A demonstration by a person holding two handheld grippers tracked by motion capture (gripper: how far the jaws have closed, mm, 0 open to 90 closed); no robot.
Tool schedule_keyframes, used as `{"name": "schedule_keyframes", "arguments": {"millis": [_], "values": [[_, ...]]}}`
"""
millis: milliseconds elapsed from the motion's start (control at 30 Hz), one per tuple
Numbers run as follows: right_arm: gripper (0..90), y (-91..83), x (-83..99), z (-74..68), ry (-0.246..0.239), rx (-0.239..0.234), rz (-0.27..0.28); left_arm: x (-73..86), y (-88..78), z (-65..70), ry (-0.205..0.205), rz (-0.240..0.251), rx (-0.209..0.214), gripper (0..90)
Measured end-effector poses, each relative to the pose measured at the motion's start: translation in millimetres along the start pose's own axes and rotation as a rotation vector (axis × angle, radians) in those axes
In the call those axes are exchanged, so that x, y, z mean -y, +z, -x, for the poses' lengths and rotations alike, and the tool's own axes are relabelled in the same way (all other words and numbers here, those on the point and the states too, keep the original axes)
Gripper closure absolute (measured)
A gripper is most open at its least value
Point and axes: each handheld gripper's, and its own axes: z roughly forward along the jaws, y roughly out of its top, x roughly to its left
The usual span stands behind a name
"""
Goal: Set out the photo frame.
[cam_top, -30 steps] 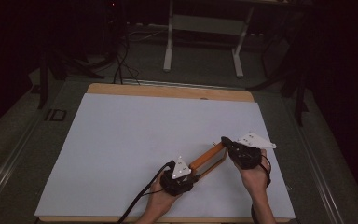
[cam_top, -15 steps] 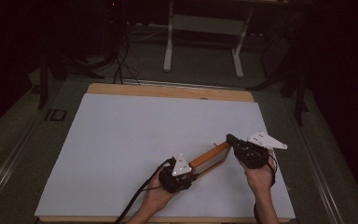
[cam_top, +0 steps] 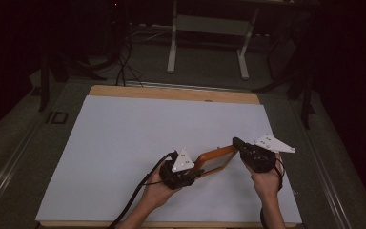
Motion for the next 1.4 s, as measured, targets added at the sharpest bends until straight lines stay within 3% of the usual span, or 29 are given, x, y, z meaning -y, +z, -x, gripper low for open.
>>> {"name": "schedule_keyframes", "arguments": {"millis": [233,533,667,767,900,1100,1200,1400], "values": [[86.0,-0.5,0.5,1.1,0.007,-0.006,0.000,-14.6,-12.0,-12.7,-0.012,0.030,0.034,69.1],[84.0,-0.7,1.5,2.5,0.023,-0.047,0.000,-36.5,-20.8,-25.6,0.022,0.004,0.087,69.1],[82.8,-1.1,1.2,1.5,0.009,-0.058,-0.010,-45.2,-23.7,-27.8,0.052,-0.015,0.111,69.1],[80.2,-1.3,0.4,0.2,-0.006,-0.072,-0.013,-49.5,-25.5,-30.4,0.048,-0.021,0.122,69.1],[70.8,-0.7,-0.8,-3.9,-0.048,-0.120,-0.050,-52.0,-27.9,-34.9,0.040,-0.026,0.127,69.0],[59.8,1.8,-1.1,-7.8,-0.073,-0.199,-0.082,-51.3,-31.5,-41.9,0.026,-0.024,0.144,68.9],[56.4,2.9,-0.5,-10.9,-0.090,-0.254,-0.087,-50.5,-31.5,-45.4,0.018,-0.021,0.155,68.8],[38.0,7.3,-0.9,-18.8,-0.135,-0.340,-0.084,-50.2,-30.1,-46.4,0.034,-0.018,0.191,68.2]]}}
